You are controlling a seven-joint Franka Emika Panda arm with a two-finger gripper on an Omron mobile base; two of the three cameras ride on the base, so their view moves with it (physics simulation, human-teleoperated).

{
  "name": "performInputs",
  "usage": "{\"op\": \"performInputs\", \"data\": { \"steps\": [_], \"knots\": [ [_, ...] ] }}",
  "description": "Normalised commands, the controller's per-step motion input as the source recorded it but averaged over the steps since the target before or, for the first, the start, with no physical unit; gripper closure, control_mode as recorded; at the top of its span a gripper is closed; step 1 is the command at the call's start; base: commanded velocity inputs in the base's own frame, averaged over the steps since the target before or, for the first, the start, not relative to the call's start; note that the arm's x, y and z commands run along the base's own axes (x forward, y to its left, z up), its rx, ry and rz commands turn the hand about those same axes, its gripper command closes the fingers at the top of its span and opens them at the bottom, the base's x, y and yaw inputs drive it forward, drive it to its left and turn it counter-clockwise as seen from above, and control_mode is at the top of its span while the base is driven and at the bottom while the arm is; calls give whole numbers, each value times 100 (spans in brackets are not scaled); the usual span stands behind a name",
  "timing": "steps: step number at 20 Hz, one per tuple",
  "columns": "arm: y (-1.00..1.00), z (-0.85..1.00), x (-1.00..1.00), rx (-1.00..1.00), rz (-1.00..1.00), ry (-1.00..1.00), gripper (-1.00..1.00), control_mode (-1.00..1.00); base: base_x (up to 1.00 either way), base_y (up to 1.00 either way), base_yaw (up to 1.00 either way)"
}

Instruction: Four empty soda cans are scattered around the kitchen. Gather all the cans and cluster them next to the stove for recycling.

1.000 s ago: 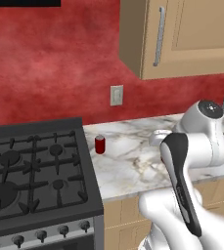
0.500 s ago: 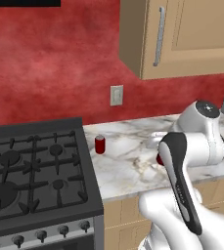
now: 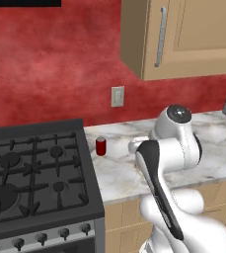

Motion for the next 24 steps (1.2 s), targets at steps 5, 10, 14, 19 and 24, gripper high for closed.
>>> {"op": "performInputs", "data": {
  "steps": [5,10,14,19,24],
  "knots": [
    [5,-10,55,0,3,2,100,-100,0,0,0],
    [0,-17,30,0,7,6,100,-100,0,0,0],
    [8,-22,10,0,7,7,100,-100,0,0,0],
    [17,-17,1,0,3,2,100,-100,0,0,0],
    [20,-10,2,0,0,0,100,-100,0,0,0]
  ]
}}
